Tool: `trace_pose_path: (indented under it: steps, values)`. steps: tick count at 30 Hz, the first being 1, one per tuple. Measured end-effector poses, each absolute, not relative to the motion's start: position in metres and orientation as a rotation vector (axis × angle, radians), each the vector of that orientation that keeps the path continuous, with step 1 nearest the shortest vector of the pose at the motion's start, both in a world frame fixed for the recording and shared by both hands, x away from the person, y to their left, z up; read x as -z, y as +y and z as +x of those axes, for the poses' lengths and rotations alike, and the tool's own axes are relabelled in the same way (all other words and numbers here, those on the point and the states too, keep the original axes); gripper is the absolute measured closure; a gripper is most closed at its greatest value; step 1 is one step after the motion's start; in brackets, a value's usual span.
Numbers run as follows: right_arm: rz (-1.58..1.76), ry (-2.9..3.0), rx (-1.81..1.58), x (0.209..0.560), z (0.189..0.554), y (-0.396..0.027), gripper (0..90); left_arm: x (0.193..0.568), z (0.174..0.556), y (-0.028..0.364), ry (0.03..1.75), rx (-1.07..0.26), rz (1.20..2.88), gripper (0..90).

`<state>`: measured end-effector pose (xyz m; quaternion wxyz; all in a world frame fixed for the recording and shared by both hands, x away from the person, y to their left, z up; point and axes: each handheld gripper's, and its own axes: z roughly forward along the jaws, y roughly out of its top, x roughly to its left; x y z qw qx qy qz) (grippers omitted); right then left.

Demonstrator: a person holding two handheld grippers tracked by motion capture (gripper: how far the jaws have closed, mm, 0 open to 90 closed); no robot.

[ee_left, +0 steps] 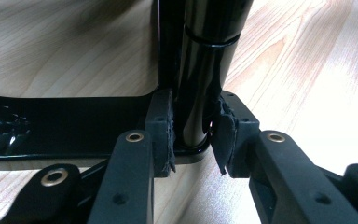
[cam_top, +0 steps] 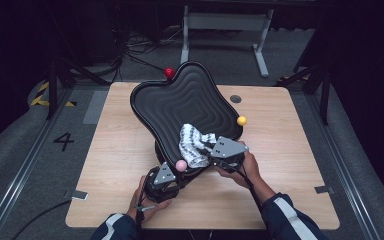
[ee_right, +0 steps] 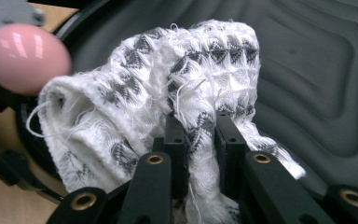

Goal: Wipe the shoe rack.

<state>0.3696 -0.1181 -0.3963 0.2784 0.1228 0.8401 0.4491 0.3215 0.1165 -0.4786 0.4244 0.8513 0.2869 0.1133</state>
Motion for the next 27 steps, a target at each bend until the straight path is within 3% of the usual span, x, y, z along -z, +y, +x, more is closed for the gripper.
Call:
trace_pose_path:
  steps: [13,27]
  values:
    - [0.269,2.275,-1.216,0.399,0.357,-0.103,77.8,0.479,0.322,0.117,0.719,-0.281,2.129,69.3]
    - [0.398,2.166,-1.174,0.400,0.383,-0.130,78.2,0.479,0.322,0.117,0.717,-0.266,2.128,70.4]
